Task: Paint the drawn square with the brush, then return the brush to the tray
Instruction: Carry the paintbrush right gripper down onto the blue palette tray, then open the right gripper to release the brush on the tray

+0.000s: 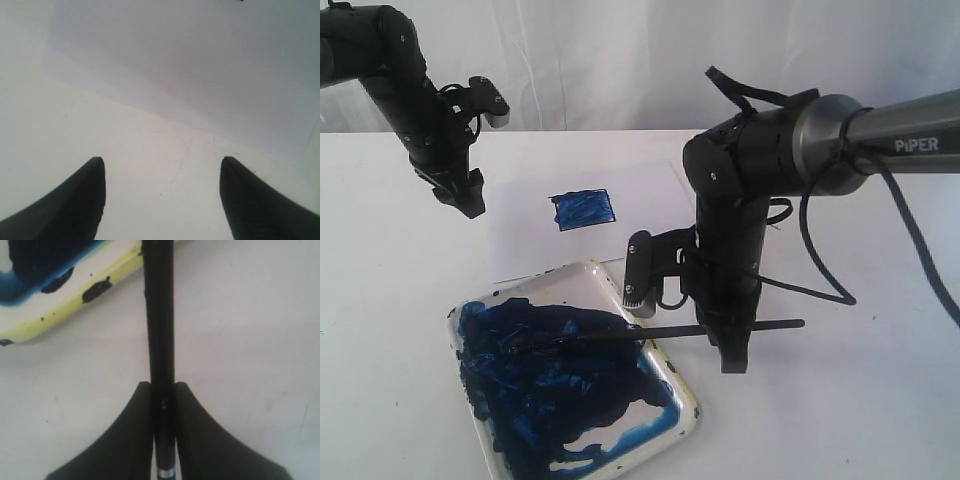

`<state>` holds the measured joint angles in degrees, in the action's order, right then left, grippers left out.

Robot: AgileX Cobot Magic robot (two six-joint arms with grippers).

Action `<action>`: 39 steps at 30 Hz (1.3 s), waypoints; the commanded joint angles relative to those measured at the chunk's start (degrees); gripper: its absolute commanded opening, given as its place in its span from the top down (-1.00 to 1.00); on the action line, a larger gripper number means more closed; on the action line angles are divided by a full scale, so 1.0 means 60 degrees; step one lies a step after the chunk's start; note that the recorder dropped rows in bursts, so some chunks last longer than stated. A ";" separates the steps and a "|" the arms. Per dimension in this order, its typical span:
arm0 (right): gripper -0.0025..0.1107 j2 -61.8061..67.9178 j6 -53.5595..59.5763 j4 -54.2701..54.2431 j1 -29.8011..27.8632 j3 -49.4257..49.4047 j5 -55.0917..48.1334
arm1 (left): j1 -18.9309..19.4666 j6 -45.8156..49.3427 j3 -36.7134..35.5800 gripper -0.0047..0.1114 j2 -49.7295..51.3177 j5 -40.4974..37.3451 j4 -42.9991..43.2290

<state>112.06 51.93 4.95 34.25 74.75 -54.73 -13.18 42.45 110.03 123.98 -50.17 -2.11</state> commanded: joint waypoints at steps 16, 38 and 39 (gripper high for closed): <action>0.39 -0.0080 -0.0470 -0.0183 0.0193 -0.0032 0.0099 | -0.0017 -0.0446 -0.0045 -0.24 -0.0112 -0.0196 -0.0062; 0.78 -0.0999 -0.8655 -0.0237 -0.1942 0.0003 0.2130 | 0.0103 -0.5487 -0.0045 0.92 -0.1250 -0.3299 0.0650; 0.81 -0.0999 -0.8655 -0.0284 -0.2123 0.0003 0.1977 | 0.0201 -0.5743 -0.0066 0.92 -0.1273 -0.3299 0.0740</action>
<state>106.64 2.27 3.67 24.00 74.75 -41.14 -13.08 13.54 109.89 117.60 -64.56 0.64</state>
